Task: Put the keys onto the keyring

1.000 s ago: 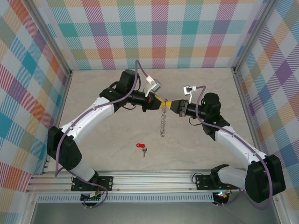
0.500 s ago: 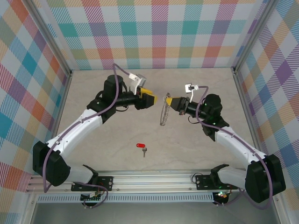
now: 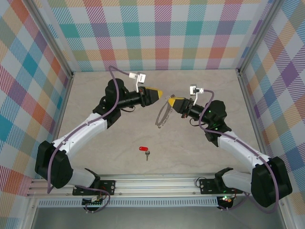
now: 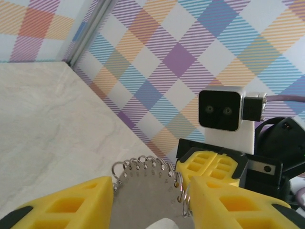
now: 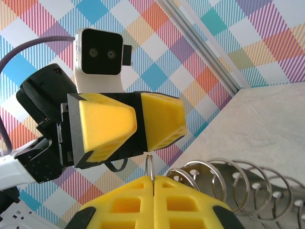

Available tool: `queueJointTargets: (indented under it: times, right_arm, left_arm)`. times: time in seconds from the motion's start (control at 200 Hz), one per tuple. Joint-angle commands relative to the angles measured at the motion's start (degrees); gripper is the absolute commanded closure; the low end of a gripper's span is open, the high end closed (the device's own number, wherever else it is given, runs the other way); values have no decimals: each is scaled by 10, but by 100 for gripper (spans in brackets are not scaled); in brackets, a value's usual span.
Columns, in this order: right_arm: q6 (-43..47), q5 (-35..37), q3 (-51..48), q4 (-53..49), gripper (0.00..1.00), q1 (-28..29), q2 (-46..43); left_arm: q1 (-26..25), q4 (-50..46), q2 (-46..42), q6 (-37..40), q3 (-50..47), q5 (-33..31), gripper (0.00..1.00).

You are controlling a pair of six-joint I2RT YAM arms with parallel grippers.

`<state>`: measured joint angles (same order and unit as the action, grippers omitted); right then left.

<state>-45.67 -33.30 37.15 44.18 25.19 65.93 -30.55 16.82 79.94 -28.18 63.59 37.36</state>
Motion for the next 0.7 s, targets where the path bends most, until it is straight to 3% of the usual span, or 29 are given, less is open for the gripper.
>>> queueJointTargets:
  times: [0.0,0.695]
  right_arm:
    - [5,20,0,52,100,6,-4]
    - [0,27,17,67,100,11,24]
  left_arm:
    - [4,53,6,-37,-8,25,56]
    - [-14,31,28,-20,-5,44,58]
